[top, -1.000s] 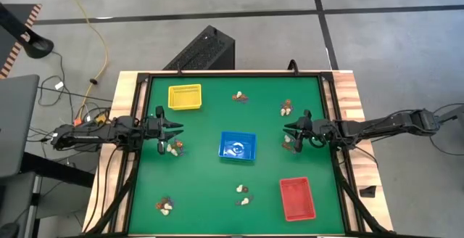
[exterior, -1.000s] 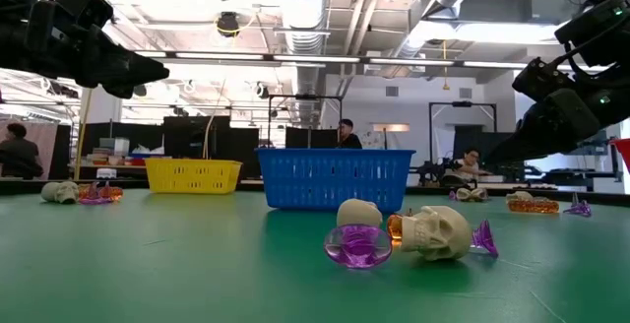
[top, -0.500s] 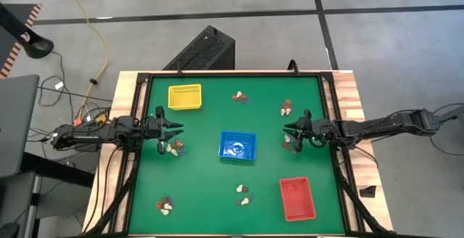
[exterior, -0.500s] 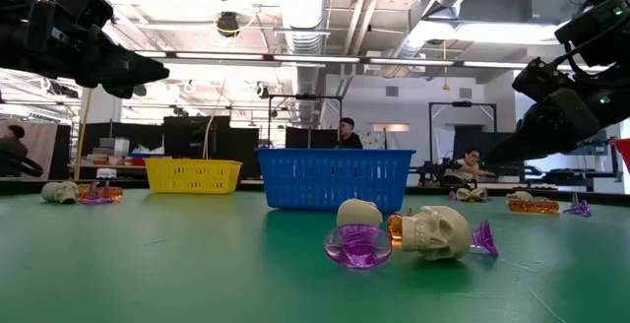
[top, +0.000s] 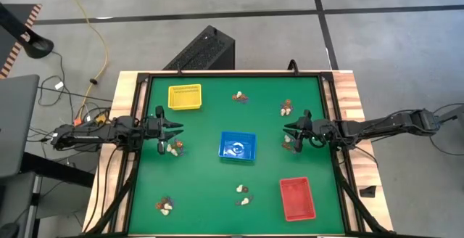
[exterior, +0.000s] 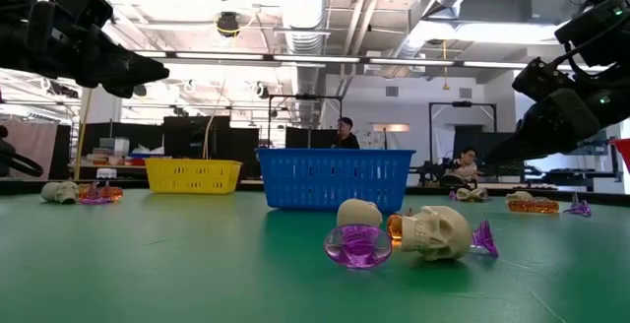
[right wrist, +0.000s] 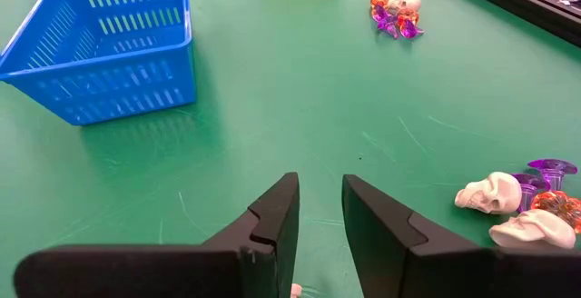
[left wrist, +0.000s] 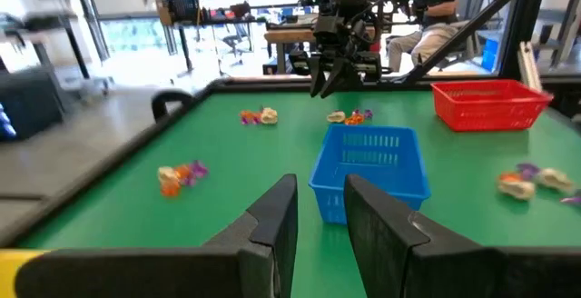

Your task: Sort Halloween decoration

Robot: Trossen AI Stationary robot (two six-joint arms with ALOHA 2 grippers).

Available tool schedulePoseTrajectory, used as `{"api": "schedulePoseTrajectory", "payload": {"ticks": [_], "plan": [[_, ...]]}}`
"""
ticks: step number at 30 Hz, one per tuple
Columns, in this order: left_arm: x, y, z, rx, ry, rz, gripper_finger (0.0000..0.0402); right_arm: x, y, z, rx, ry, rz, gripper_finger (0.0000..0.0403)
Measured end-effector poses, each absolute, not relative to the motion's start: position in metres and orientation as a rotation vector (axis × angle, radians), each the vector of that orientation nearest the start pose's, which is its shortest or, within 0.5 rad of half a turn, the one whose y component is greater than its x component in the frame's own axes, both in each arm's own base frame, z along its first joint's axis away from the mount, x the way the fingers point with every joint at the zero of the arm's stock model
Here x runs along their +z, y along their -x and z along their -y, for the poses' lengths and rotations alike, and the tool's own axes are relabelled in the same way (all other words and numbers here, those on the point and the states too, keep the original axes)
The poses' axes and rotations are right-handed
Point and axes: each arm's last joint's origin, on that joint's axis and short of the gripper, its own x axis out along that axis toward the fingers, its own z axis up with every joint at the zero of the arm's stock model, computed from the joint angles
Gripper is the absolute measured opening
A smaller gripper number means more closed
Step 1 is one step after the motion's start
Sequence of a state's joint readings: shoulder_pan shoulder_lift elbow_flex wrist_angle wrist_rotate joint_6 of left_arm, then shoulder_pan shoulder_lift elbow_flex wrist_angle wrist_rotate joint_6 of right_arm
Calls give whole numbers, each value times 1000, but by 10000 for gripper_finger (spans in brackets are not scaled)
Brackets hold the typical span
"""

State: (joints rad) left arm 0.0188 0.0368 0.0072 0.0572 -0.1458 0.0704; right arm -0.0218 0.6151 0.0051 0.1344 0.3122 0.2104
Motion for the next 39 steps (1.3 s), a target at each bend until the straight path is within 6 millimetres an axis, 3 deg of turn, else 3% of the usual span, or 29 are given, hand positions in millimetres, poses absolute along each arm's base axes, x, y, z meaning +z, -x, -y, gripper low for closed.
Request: {"api": "schedulePoseTrajectory", "payload": {"ticks": [3, 12, 20, 25, 28, 32, 39], "plan": [[172, -99, -7, 184, -62, 56, 82, 121, -124, 12, -374, -130, -437, 119], [175, -99, -7, 175, 249, 117, 82, 130, -128, 12, -354, -45, -348, 119], [187, -97, -10, 289, 224, 246, 82, 173, -139, 16, -346, -5, -62, 119], [192, -104, -11, 294, 189, 284, 82, 205, -152, 22, -315, 63, -36, 119], [192, -114, -11, 308, 176, 240, 82, 214, -163, 27, -331, 130, -97, 119], [202, -137, -12, 319, 125, 141, 82, 227, -181, 44, -433, 54, -171, 119], [214, -180, -13, 323, 30, -18, 82, 222, -192, 70, -568, -124, -649, 151]]}}
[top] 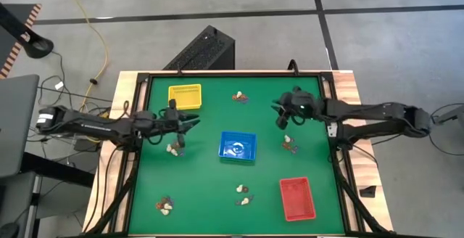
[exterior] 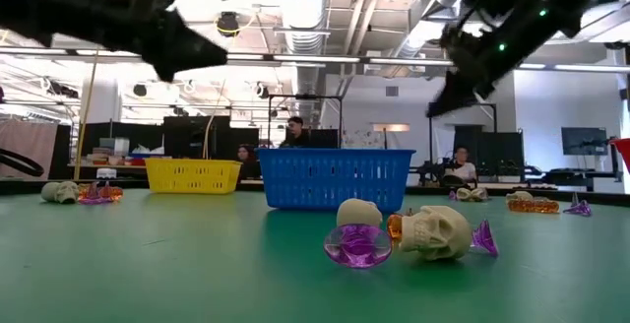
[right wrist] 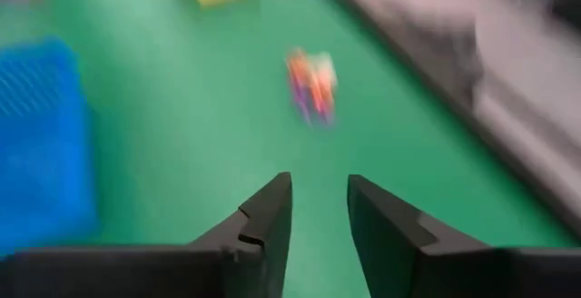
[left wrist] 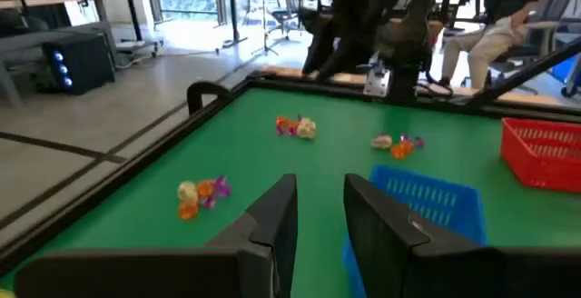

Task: Sort Halloween decoration
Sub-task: Put the witch hat toy into the blue bin

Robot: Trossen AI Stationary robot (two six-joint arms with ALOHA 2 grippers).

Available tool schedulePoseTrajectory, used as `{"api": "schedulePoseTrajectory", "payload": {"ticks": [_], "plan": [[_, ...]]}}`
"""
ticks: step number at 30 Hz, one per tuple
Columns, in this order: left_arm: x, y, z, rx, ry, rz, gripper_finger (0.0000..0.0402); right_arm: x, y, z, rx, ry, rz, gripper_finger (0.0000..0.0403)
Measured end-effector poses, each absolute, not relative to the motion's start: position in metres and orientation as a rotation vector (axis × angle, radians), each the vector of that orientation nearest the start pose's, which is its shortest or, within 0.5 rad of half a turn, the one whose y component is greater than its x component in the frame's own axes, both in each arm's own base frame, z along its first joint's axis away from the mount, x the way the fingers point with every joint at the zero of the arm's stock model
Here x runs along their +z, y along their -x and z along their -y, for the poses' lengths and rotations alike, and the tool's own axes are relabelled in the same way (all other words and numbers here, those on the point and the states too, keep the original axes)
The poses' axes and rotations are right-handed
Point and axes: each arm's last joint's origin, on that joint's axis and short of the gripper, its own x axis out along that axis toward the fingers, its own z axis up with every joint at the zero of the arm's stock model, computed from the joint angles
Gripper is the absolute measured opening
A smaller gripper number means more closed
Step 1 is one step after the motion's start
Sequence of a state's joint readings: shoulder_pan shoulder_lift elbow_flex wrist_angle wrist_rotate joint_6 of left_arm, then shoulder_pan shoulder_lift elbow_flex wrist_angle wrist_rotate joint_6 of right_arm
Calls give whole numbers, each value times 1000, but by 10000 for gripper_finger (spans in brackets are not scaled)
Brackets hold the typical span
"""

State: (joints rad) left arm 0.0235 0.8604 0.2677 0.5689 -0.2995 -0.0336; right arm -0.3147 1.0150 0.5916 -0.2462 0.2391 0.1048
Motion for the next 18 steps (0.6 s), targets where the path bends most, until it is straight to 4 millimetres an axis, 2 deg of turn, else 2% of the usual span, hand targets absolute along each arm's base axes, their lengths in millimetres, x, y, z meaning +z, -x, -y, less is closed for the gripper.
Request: {"api": "schedulePoseTrajectory", "payload": {"ticks": [4, 8, 14, 18], "plan": [[221, -195, -13, 322, -12, -48, 82, 216, -187, 77, -674, -276, -821, 183], [230, -204, -13, 322, -23, -34, 82, 209, -179, 92, -839, -393, -870, 201], [238, -207, -13, 321, -21, -20, 82, 194, -166, 119, -968, -453, -977, 198], [237, -206, -13, 321, -23, -32, 82, 185, -163, 131, -995, -493, -1027, 189]]}}
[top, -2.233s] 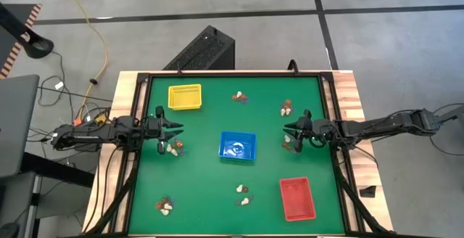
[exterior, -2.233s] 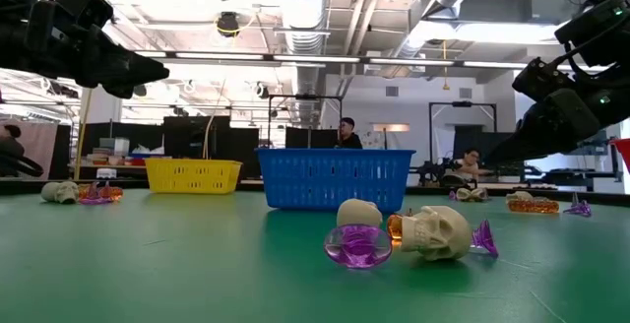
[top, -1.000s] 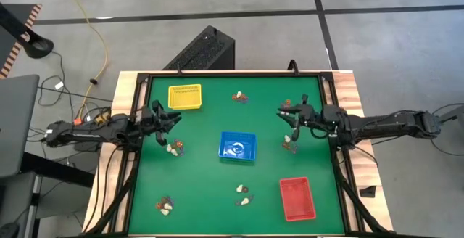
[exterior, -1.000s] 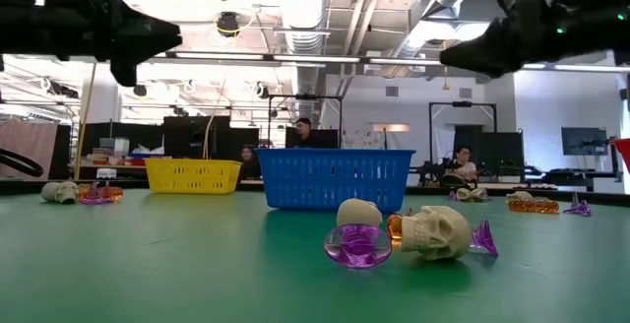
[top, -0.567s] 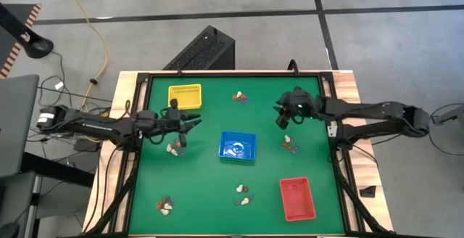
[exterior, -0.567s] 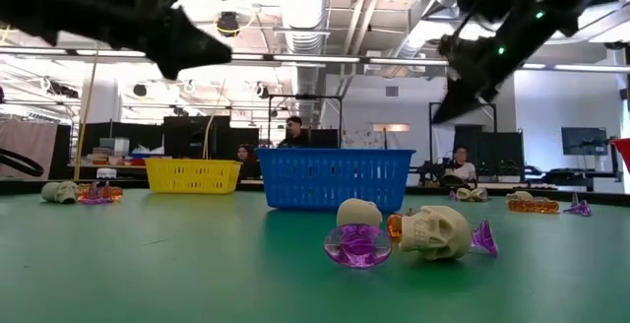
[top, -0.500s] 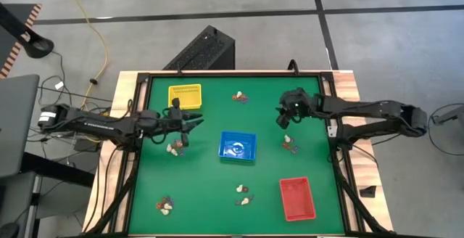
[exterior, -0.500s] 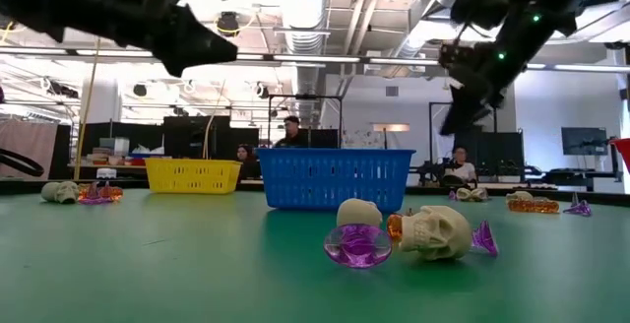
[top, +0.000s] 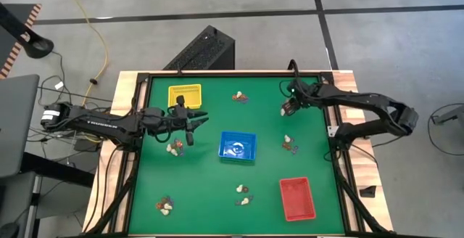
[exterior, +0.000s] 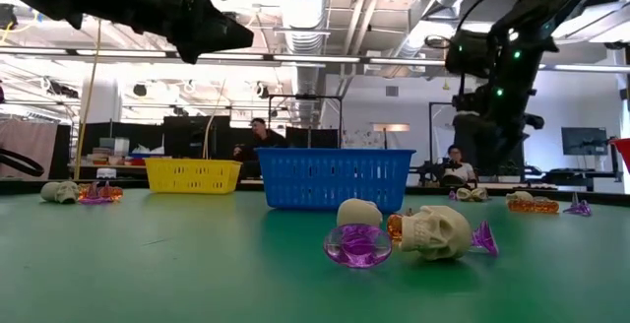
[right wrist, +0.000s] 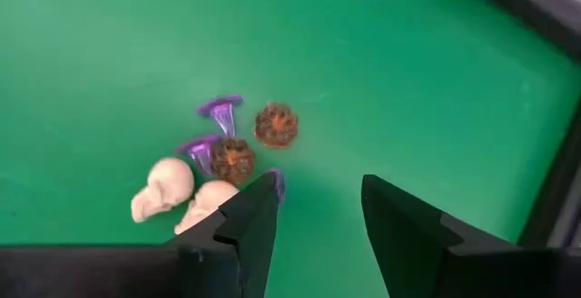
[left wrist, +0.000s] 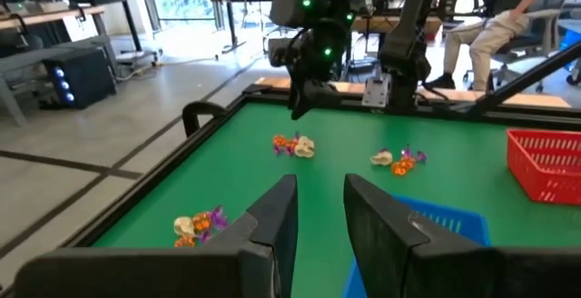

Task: Sort Halloween decoration
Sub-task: Put the witch hat toy into the blue bin

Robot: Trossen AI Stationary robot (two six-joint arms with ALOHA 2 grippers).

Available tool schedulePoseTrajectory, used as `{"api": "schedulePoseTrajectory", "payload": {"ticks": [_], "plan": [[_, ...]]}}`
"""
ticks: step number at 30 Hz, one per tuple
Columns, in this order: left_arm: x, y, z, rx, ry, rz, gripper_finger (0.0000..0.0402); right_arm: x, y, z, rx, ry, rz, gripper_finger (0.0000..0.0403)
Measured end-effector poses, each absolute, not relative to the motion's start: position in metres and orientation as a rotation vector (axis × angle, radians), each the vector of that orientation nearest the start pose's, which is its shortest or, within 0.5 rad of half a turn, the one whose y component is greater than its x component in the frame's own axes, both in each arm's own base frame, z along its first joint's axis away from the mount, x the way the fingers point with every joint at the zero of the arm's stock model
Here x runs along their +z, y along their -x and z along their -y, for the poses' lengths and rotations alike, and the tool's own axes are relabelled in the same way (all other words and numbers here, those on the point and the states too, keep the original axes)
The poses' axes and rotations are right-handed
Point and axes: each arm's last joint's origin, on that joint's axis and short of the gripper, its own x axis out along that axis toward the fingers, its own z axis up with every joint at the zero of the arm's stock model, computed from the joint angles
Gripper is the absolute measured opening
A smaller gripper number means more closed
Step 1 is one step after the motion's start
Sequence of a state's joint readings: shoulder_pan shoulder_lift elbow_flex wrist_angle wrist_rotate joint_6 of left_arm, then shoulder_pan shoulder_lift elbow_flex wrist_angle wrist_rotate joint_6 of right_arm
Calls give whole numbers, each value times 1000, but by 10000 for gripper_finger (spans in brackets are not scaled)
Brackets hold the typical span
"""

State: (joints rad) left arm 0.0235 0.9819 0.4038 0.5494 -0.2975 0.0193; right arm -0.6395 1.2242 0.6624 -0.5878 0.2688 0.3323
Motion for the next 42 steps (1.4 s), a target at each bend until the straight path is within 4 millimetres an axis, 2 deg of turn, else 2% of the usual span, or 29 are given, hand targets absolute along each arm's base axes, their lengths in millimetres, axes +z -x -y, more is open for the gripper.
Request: {"api": "schedulePoseTrajectory", "payload": {"ticks": [13, 34, 42], "plan": [[230, -206, -13, 323, -47, -102, 82, 160, -173, 139, -986, -515, -1119, 170], [228, -206, -13, 325, -27, -120, 82, 158, -177, 129, -928, -557, -1152, 143], [228, -206, -13, 325, -21, -117, 82, 158, -177, 129, -931, -557, -1147, 121]]}}
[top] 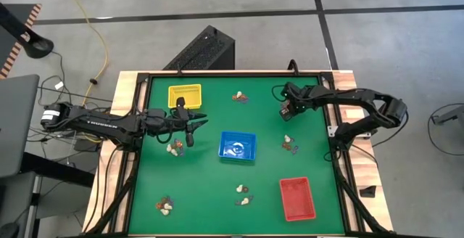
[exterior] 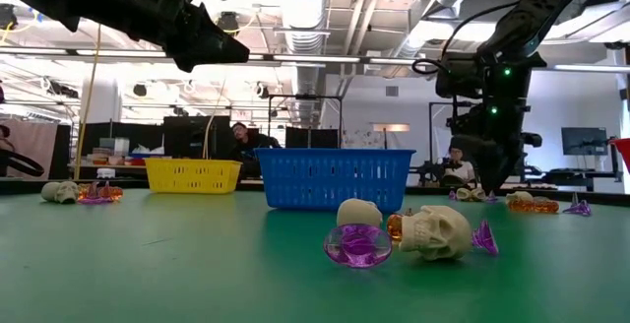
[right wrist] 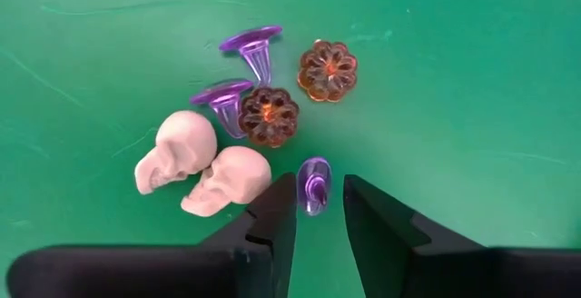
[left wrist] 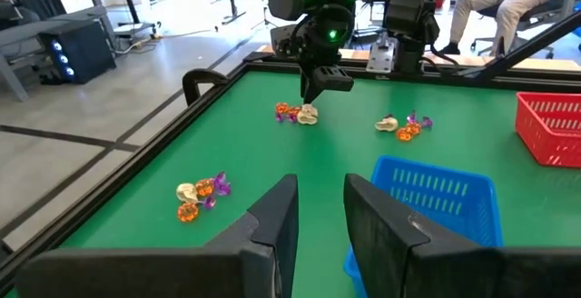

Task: Sort Halloween decoration
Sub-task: Put the witch hat toy into the blue bin

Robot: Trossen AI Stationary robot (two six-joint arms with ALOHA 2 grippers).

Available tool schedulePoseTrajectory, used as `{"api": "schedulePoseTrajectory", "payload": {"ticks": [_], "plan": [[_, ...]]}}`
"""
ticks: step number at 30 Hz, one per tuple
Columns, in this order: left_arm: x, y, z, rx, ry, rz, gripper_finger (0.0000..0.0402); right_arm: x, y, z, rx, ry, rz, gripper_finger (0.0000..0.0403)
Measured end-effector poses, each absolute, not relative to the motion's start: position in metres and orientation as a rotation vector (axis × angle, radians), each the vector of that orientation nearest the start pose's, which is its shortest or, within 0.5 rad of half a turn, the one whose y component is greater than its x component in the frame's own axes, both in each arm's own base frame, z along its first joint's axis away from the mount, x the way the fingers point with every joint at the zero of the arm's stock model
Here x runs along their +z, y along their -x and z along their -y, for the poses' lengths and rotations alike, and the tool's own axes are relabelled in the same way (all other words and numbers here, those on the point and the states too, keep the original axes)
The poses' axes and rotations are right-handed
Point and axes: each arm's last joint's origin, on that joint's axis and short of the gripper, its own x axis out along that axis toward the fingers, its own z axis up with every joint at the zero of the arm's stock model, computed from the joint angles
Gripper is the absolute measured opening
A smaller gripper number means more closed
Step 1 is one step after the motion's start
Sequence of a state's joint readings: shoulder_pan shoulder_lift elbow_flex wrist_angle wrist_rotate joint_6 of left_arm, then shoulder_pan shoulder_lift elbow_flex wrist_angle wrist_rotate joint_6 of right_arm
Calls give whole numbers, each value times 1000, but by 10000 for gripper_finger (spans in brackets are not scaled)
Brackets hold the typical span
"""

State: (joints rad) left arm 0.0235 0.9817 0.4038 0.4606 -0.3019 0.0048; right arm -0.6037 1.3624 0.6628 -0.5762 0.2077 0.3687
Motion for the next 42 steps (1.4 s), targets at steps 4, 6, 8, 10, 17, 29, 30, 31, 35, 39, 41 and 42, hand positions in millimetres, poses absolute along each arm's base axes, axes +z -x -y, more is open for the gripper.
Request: {"api": "schedulePoseTrajectory", "payload": {"ticks": [4, 6, 8, 10, 17, 29, 30, 31, 35, 39, 41, 42], "plan": [[228, -206, -13, 325, -21, -117, 82, 158, -177, 129, -931, -557, -1150, 106], [228, -206, -13, 325, -20, -117, 82, 158, -177, 129, -931, -557, -1151, 97], [228, -206, -13, 325, -20, -117, 82, 158, -177, 129, -931, -557, -1154, 88], [228, -206, -13, 325, -20, -117, 82, 158, -176, 129, -931, -557, -1159, 78], [228, -206, -13, 325, -20, -117, 82, 158, -176, 129, -927, -545, -1167, 45], [228, -206, -13, 325, -19, -116, 82, 175, -178, 129, -895, -499, -1166, 26], [228, -206, -13, 325, -19, -116, 82, 182, -180, 129, -891, -494, -1148, 26], [228, -206, -13, 324, -19, -116, 82, 188, -181, 129, -885, -486, -1130, 25], [228, -206, -13, 325, -20, -116, 82, 216, -194, 118, -825, -435, -1023, 20], [228, -206, -13, 325, -20, -116, 82, 230, -219, 91, -682, -352, -918, 22], [228, -206, -13, 325, -20, -116, 82, 233, -234, 73, -590, -311, -866, 22], [228, -206, -13, 325, -19, -116, 82, 233, -242, 62, -541, -289, -844, 22]]}}
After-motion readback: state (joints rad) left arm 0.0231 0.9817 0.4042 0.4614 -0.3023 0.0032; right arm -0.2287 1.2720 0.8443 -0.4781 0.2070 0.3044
